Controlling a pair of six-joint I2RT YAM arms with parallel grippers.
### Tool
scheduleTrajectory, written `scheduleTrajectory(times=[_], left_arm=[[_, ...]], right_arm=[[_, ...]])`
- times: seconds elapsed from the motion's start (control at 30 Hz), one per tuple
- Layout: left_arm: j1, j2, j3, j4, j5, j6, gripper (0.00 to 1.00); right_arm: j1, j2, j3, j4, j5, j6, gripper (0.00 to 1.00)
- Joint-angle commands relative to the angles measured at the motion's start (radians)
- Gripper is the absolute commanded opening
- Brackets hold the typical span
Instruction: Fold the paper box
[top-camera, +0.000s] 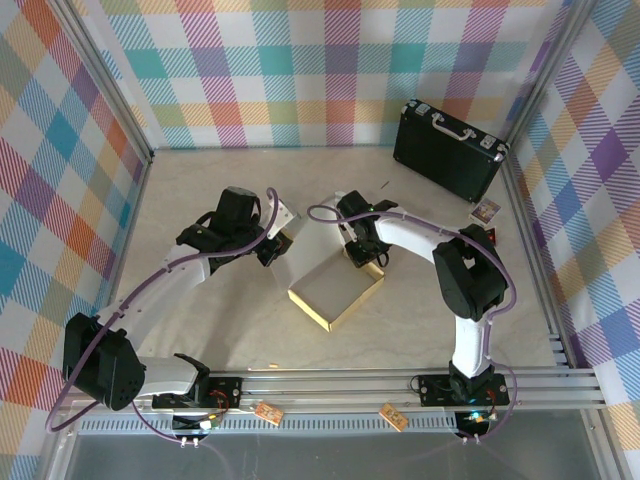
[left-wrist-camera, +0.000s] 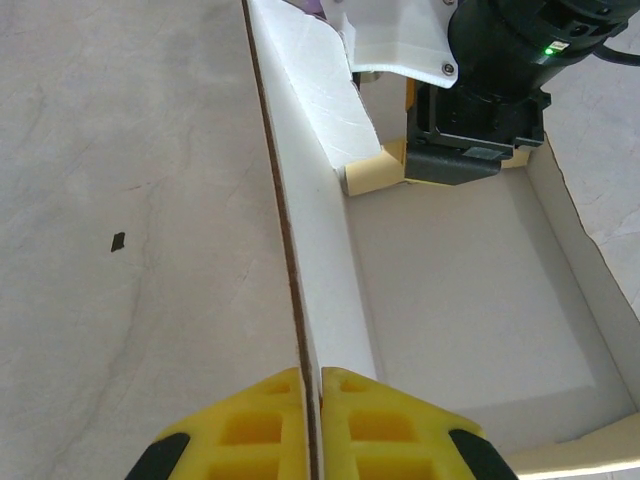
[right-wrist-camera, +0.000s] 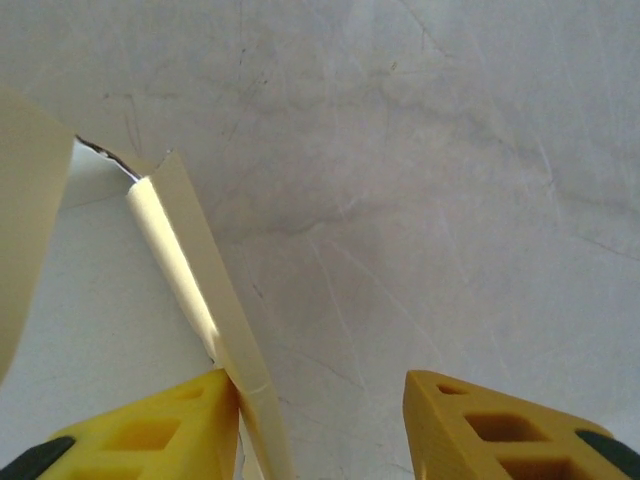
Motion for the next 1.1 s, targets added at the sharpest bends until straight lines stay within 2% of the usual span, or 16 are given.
scheduleTrajectory(times=[0.0, 0.1, 0.27, 0.37, 0.47, 0.5, 0.6, 0.73, 0.87, 1.07], left_arm=[[-0.015, -0.038, 0.022, 0.2, 0.089, 0.08, 0.0], [-0.017, -0.041, 0.019, 0.2, 0.086, 0.08, 0.0], [-0.019, -0.061, -0.002, 0.221, 0.109, 0.076, 0.0], [-0.022, -0.082, -0.029, 0.253, 0.104, 0.079, 0.0], [-0.022, -0.092, -0.044, 0.276, 0.093, 0.078, 0.0], [-0.023, -0.092, -0.044, 0.277, 0.093, 0.078, 0.0], [-0.026, -0.09, -0.047, 0.275, 0.087, 0.091, 0.0], [-0.031, -0.094, -0.049, 0.263, 0.05, 0.121, 0.0], [-0.035, -0.099, -0.05, 0.258, 0.038, 0.136, 0.0], [-0.038, -0.099, -0.05, 0.261, 0.039, 0.138, 0.0]], right_arm=[[0.066, 0.047, -0.058, -0.209, -0.051, -0.169, 0.44], [0.07, 0.024, -0.066, -0.192, -0.093, -0.167, 0.42], [0.072, 0.004, -0.082, -0.153, -0.139, -0.15, 0.28], [0.079, 0.009, -0.093, -0.139, -0.139, -0.137, 0.28], [0.086, -0.014, -0.117, -0.08, -0.115, -0.113, 0.31], [0.087, -0.033, -0.134, -0.048, -0.119, -0.109, 0.36], [0.087, -0.094, -0.173, 0.025, -0.12, -0.098, 0.41], [0.087, -0.145, -0.191, 0.057, -0.121, -0.092, 0.45], [0.088, -0.179, -0.213, 0.079, -0.135, -0.029, 0.54], [0.087, -0.238, -0.28, 0.133, -0.162, 0.005, 0.59]])
